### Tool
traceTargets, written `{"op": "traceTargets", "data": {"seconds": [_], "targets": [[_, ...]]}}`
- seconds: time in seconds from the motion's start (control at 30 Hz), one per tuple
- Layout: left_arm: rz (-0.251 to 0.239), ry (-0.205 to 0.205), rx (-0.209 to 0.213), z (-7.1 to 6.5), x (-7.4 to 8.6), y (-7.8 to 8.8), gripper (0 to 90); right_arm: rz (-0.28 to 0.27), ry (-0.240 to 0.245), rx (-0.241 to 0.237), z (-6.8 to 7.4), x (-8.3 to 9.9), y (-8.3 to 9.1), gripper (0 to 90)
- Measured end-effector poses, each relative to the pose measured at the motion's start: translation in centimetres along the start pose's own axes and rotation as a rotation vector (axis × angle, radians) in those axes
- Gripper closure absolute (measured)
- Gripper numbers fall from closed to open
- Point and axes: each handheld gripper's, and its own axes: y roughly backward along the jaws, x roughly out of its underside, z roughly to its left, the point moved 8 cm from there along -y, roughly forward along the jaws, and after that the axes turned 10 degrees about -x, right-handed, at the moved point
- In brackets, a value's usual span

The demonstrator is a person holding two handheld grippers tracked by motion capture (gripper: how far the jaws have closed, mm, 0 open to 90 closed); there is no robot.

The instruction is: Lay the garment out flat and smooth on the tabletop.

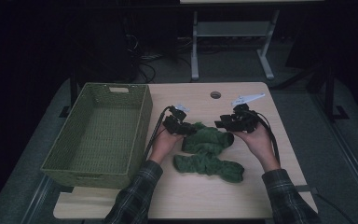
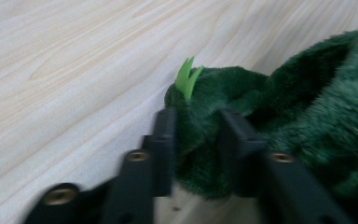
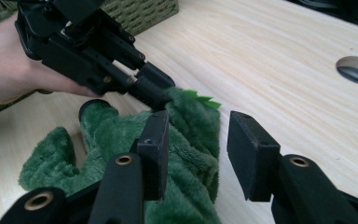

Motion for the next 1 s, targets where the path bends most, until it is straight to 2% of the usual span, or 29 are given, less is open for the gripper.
{"op": "traceTargets", "data": {"seconds": [0.1, 0.2, 0.23, 0.4, 0.63, 0.7, 0.77, 0.93, 1.0], "targets": [[0.000, -0.005, -0.002, 0.2, -0.4, 0.0, 83.9, 0.008, -0.012, -0.001, -0.1, 0.0, -0.5, 57.7], [-0.056, 0.019, -0.008, 0.4, -1.6, 0.8, 84.4, 0.009, -0.009, 0.003, -0.3, 0.0, -0.8, 57.7], [-0.071, 0.010, -0.013, 0.6, -2.2, 1.3, 84.4, 0.008, 0.004, 0.006, -0.4, 0.0, -0.8, 57.8], [-0.123, 0.005, -0.031, 0.9, -4.9, 2.9, 84.2, 0.022, -0.019, 0.016, -0.9, -0.1, -1.4, 56.5], [-0.175, -0.014, -0.030, 0.2, -7.6, 4.5, 83.9, 0.002, -0.024, 0.024, -1.5, -1.6, -2.8, 55.5], [-0.181, -0.022, -0.034, 0.0, -8.0, 4.7, 83.7, 0.014, -0.032, 0.022, -1.5, -2.0, -3.6, 56.2], [-0.186, -0.019, -0.037, -0.1, -8.2, 4.8, 83.5, 0.033, -0.032, 0.032, -1.5, -2.1, -4.3, 60.7], [-0.173, -0.006, -0.051, 0.5, -7.8, 4.8, 83.3, 0.069, -0.022, 0.061, -1.5, -1.3, -4.9, 65.3], [-0.178, 0.003, -0.044, 0.5, -7.8, 4.8, 83.3, 0.071, -0.034, 0.053, -1.6, -0.9, -5.1, 69.0]]}}
